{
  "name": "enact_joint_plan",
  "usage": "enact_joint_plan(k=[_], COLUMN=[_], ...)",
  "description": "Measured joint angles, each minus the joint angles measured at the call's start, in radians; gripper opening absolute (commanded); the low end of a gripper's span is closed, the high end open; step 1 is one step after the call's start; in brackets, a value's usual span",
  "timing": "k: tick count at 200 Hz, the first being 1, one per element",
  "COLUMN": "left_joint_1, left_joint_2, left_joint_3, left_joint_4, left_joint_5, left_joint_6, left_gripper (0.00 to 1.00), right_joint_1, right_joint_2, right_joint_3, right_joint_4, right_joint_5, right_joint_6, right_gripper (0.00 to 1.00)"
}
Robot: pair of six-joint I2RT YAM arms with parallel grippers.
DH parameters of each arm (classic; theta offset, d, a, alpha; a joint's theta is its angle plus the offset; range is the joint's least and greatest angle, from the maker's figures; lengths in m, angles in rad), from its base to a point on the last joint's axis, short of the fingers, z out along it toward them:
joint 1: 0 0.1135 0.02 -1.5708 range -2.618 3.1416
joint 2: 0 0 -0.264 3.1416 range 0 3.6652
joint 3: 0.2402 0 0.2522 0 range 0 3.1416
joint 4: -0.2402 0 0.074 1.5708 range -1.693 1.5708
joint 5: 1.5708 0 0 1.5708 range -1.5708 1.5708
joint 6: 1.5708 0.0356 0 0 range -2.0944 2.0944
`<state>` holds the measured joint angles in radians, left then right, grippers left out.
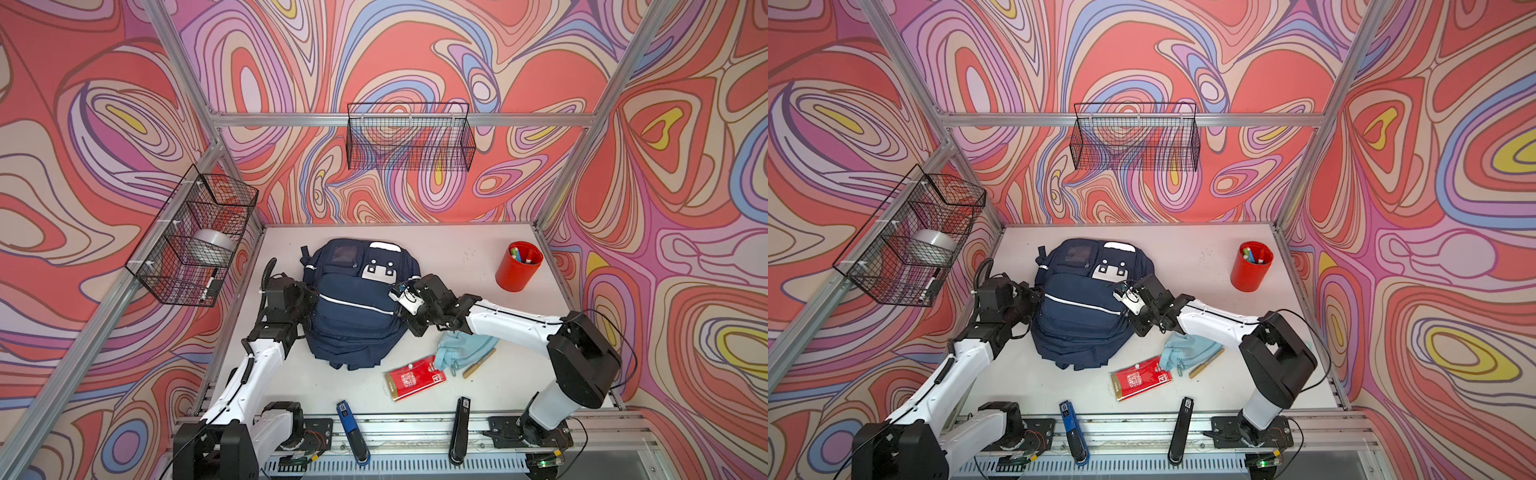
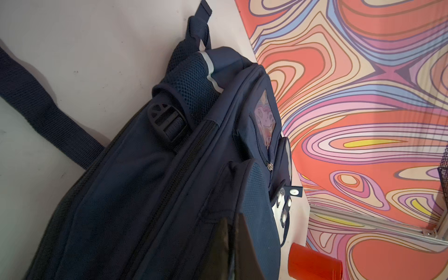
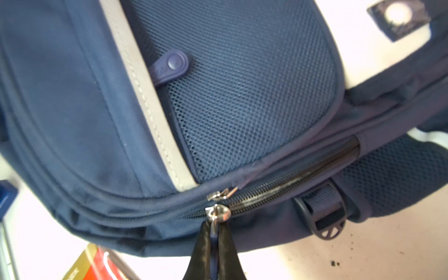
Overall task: Pack books, pencil case, and school supplies into a backpack
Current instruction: Unzip the student bag at the center of the table.
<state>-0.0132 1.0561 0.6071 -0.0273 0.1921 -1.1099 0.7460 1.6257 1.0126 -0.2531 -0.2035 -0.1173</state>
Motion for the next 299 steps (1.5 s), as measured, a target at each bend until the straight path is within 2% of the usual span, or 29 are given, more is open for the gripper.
enact_joint_plan(k=[11, 25, 35, 50, 72, 91, 112, 138, 155, 184, 223, 246, 272, 286, 299], left_joint_1=[-0.001, -0.001, -0.001, -0.009, -0.076, -0.254, -0.426, -0.459, -0.459, -0.483, -0.609, -0.613, -0.613, -0.616, -0.617], left_joint_2=[0.005, 0.01, 0.011, 0.011, 0.045, 0.11, 0.142, 0.184, 0.248, 0.351, 0.392, 0.435, 0.474, 0.489, 0.5], left_joint_3=[0.0, 0.015, 0.038, 0.086, 0.202, 0.307, 0.33, 0.335, 0.359, 0.374, 0.303, 0.318, 0.355, 0.364, 0.364], left_joint_4=[0.014, 0.007, -0.01, -0.038, -0.113, -0.166, -0.195, -0.247, -0.283, -0.294, -0.207, -0.188, -0.197, -0.198, -0.197], left_joint_5=[0.027, 0.071, 0.092, 0.118, 0.13, 0.076, 0.067, 0.09, 0.096, 0.078, -0.055, -0.139, -0.163, -0.168, -0.169], left_joint_6=[0.018, 0.08, 0.139, 0.245, 0.445, 0.677, 0.911, 1.127, 1.244, 1.37, 1.522, 1.562, 1.589, 1.6, 1.609], left_gripper=[0.29, 0.51, 0.62, 0.67, 0.65, 0.64, 0.62, 0.57, 0.6, 0.64, 0.66, 0.64, 0.6, 0.55, 0.38], right_joint_1=[-0.011, -0.04, -0.072, -0.113, -0.154, -0.183, -0.211, -0.235, -0.239, -0.239, -0.242, -0.243, -0.245, -0.247, -0.248], right_joint_2=[0.0, 0.013, 0.033, 0.068, 0.115, 0.15, 0.183, 0.207, 0.208, 0.208, 0.219, 0.222, 0.222, 0.222, 0.222], right_joint_3=[-0.001, 0.014, 0.039, 0.08, 0.133, 0.174, 0.2, 0.216, 0.216, 0.212, 0.205, 0.197, 0.178, 0.174, 0.171], right_joint_4=[0.004, -0.003, -0.011, -0.024, -0.039, -0.053, -0.053, -0.057, -0.053, -0.036, -0.02, -0.006, 0.021, 0.03, 0.037], right_joint_5=[-0.005, -0.041, -0.073, -0.103, -0.145, -0.179, -0.214, -0.238, -0.248, -0.264, -0.292, -0.308, -0.316, -0.318, -0.319], right_joint_6=[0.011, 0.021, 0.022, 0.018, 0.009, 0.002, -0.005, -0.026, -0.032, -0.03, -0.022, -0.018, -0.012, -0.011, -0.011], right_gripper=[0.0, 0.0, 0.0, 0.0, 0.0, 0.0, 0.0, 0.0, 0.0, 0.0, 0.0, 0.0, 0.0, 0.0, 0.0])
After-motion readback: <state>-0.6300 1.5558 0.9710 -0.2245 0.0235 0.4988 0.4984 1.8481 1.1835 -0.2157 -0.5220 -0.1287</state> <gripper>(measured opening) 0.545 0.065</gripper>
